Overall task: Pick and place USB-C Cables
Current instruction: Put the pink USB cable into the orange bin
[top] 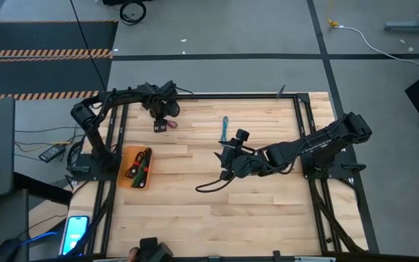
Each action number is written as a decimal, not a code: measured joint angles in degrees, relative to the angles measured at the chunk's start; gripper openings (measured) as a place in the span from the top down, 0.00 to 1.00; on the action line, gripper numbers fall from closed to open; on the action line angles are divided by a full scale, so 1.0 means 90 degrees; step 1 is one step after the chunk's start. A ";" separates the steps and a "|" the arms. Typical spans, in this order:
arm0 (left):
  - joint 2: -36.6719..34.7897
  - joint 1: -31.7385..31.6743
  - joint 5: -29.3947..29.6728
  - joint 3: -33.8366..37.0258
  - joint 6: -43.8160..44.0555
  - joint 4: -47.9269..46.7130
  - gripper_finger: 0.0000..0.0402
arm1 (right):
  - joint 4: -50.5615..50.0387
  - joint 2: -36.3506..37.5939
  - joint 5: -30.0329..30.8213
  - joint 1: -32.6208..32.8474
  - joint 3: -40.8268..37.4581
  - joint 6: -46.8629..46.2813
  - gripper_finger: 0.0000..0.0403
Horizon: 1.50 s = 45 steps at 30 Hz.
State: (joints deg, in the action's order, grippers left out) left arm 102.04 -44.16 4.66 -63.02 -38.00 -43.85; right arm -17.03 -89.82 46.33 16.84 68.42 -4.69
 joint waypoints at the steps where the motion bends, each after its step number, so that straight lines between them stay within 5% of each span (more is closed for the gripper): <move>1: 0.0000 0.0002 -0.0002 -0.0002 -0.0005 -0.0006 0.46 | 0.0000 0.0000 -0.0002 0.0000 0.0000 0.0000 0.49; 11: 0.0080 -0.0012 -0.0386 -0.0010 -0.0185 -0.0016 0.46 | -0.0008 0.0002 -0.0017 0.0000 0.0000 -0.0007 0.49; 26: 0.0699 0.0007 -0.0086 -0.0463 0.0032 -0.0161 0.47 | -0.0034 0.0002 -0.0068 0.0000 0.0000 0.0024 0.49; 40: 0.0826 0.0078 -0.0072 -0.0581 0.0117 -0.0762 0.96 | -0.0031 0.0002 -0.0117 0.0002 0.0000 0.0044 0.49; 45: 0.0866 0.0119 -0.0073 -0.0680 0.0311 -0.0846 0.88 | -0.0031 0.0002 -0.0117 0.0002 0.0000 0.0046 0.49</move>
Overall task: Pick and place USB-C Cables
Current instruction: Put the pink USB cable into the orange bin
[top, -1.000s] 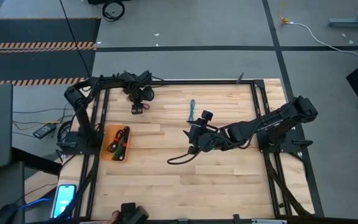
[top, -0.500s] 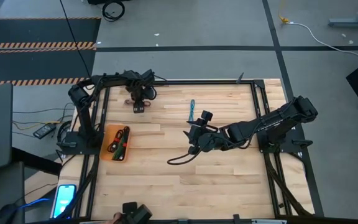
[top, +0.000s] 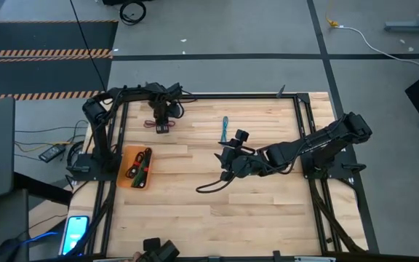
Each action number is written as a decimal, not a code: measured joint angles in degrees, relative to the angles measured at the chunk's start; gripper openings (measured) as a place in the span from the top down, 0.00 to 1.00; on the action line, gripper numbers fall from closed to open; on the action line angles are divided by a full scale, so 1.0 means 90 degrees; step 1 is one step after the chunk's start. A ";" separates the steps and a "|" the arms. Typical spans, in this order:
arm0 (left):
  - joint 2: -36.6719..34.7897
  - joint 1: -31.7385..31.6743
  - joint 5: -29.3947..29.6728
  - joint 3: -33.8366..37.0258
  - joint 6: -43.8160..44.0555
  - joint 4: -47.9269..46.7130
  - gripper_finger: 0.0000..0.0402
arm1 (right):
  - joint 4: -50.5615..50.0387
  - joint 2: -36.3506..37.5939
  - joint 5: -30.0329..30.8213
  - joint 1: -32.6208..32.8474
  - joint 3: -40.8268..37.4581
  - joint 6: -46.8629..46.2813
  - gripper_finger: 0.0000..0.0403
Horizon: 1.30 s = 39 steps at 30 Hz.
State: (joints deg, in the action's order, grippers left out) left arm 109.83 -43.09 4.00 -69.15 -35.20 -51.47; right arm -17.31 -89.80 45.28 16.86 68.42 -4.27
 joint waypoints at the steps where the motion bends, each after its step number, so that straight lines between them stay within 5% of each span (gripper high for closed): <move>1: 0.0007 0.0002 -0.0003 -0.0042 0.0032 0.0013 0.84 | 0.0001 0.0000 0.0000 0.0000 0.0000 0.0000 0.49; 8: 0.0009 0.0076 0.0079 -0.0476 0.0178 -0.0400 0.60 | -0.0001 0.0000 0.0000 0.0002 0.0000 0.0000 0.49; 17: 0.0006 0.0085 0.0096 -0.0347 0.0177 -0.0455 0.51 | -0.0056 0.0000 -0.0006 0.0005 0.0000 -0.0043 0.49; 25: 0.0001 0.0015 0.0035 -0.0067 0.0124 0.0195 0.55 | -0.0073 0.0000 -0.0012 0.0005 0.0000 -0.0046 0.49; 39: 0.0064 0.0024 -0.0239 -0.0065 0.0257 -0.0068 0.85 | -0.0064 0.0000 -0.0010 0.0005 0.0000 -0.0039 0.49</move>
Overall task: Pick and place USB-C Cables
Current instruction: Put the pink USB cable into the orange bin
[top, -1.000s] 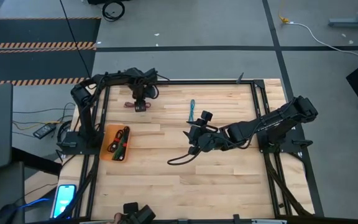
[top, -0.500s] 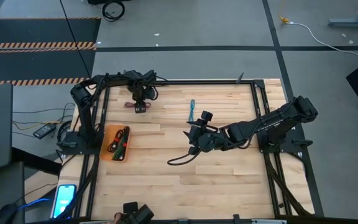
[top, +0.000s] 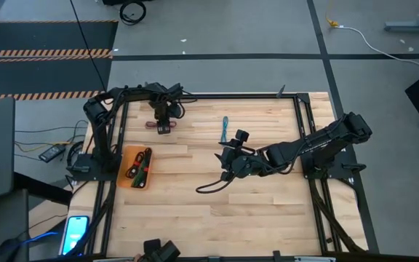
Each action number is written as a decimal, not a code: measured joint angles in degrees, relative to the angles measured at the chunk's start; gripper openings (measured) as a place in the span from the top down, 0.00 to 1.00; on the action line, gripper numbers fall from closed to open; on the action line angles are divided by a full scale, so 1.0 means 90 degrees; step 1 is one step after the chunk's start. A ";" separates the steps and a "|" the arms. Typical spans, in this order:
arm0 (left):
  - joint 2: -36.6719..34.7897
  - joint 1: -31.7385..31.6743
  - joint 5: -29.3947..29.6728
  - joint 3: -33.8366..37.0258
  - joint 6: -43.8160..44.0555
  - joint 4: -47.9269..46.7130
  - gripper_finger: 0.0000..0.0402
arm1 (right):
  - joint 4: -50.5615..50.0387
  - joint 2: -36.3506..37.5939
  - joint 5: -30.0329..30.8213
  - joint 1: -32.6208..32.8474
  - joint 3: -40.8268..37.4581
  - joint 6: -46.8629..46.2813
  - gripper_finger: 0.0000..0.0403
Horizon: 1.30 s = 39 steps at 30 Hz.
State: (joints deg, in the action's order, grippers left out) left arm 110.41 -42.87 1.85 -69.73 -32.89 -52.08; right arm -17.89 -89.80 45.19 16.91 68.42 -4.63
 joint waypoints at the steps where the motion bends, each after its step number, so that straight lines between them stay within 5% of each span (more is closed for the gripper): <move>1: 0.0000 0.0002 -0.0001 0.0001 0.0039 -0.0003 0.86 | 0.0002 0.0000 0.0000 0.0000 0.0000 -0.0002 0.49; 8: -0.0005 0.0094 0.0005 -0.0013 0.0040 -0.0099 0.97 | 0.0002 0.0000 0.0001 0.0000 0.0000 0.0028 0.49; 19: -0.0498 0.0216 -0.0064 -0.0227 0.0036 -0.0511 0.99 | 0.0005 0.0000 0.0005 0.0000 0.0000 0.0035 0.49; 26: -0.1404 0.0404 -0.1480 -0.0307 0.0320 -0.0307 0.99 | -0.0016 0.0000 0.0007 0.0000 0.0000 0.0035 0.49; 33: -0.2330 0.0911 -0.3132 -0.0307 0.0895 0.1018 0.99 | -0.0019 0.0000 0.0046 -0.0042 -0.0002 -0.0187 0.49; 39: -0.2932 0.1440 -0.3747 -0.0307 0.1414 0.2159 0.98 | 0.0004 0.0000 0.0856 -0.0061 -0.0007 -0.0174 0.49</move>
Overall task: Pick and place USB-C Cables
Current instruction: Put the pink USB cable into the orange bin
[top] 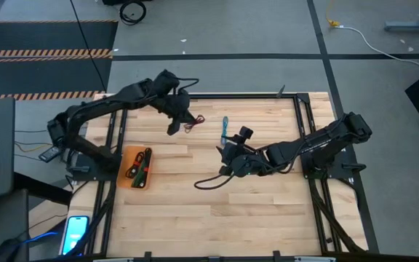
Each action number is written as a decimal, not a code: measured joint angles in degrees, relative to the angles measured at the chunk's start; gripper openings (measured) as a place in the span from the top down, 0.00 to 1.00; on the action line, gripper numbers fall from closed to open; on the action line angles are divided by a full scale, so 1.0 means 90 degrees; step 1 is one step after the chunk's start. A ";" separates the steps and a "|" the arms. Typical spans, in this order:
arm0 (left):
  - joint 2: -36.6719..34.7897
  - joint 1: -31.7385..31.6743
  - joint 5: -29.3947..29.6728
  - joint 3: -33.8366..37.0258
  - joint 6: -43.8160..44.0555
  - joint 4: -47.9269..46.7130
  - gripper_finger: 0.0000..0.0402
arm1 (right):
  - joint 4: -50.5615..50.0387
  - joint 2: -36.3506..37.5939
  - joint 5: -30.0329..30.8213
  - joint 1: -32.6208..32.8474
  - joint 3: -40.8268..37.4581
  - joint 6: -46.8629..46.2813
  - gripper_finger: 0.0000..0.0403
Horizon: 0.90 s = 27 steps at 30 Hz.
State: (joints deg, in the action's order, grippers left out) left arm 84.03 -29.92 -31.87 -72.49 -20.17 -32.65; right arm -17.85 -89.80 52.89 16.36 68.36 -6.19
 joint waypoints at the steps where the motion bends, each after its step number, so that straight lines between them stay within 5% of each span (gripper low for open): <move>1: -0.0071 0.0067 -0.0026 0.0000 0.0044 0.0049 0.98 | 0.0051 0.0000 0.0221 0.0000 -0.0002 0.0021 0.49; 11: -0.0671 0.0431 -0.0334 0.0008 0.0649 0.0950 0.97 | 0.1786 0.0168 0.1364 0.0307 -0.0004 0.1160 0.49; 19: -0.1430 0.0836 -0.0399 0.1277 0.1640 0.3416 0.97 | 0.2716 0.0174 0.0559 0.0250 -0.0002 0.1811 0.49; 23: -0.2066 0.1121 0.0239 0.2225 0.2105 0.4554 0.97 | 0.2842 0.0170 0.0264 0.0171 -0.0002 0.1811 0.49; 27: -0.2857 0.1566 0.1206 0.3112 0.2522 0.5619 0.97 | 0.3085 0.0170 -0.0841 0.0048 -0.0002 0.1776 0.49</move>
State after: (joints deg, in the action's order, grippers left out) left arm 58.31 -15.82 -21.02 -44.48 2.53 17.92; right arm 9.91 -88.27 45.33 16.79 68.34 9.80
